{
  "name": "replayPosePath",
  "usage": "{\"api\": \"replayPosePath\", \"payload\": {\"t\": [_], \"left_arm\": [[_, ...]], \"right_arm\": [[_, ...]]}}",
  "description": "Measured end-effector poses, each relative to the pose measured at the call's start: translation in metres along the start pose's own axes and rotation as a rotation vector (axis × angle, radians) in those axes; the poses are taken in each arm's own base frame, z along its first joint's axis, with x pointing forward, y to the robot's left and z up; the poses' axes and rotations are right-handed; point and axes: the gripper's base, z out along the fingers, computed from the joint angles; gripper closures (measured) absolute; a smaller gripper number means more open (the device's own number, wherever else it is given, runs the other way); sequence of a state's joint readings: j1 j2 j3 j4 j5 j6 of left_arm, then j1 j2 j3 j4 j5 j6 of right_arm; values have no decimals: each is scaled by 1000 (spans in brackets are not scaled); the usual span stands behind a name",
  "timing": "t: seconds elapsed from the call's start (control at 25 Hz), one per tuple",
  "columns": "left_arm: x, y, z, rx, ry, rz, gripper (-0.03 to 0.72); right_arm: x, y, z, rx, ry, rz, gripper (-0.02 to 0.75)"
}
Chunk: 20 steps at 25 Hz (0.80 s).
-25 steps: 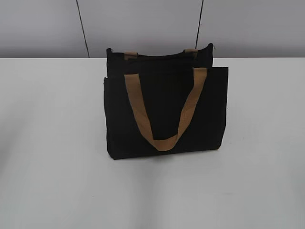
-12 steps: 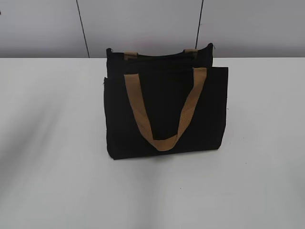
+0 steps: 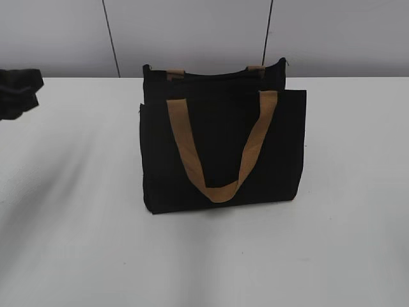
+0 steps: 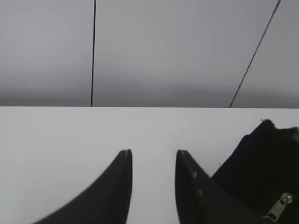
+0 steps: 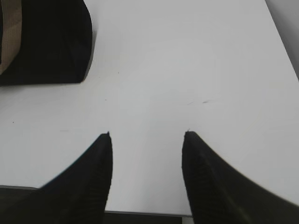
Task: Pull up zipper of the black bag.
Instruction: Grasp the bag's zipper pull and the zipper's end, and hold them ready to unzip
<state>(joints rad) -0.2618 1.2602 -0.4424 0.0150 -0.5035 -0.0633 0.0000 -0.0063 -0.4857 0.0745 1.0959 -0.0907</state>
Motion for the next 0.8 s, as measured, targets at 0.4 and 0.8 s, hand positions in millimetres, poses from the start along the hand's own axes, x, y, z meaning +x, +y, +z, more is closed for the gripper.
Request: {"api": "replayPosePath", "payload": {"t": [0.4, 0.8], "left_arm": [[56, -14, 37, 193, 26, 163, 429], [92, -27, 62, 370, 81, 174, 351]], "right_arm": [[0, 0, 0, 0, 0, 0, 357], [0, 0, 0, 0, 0, 0, 357]]}}
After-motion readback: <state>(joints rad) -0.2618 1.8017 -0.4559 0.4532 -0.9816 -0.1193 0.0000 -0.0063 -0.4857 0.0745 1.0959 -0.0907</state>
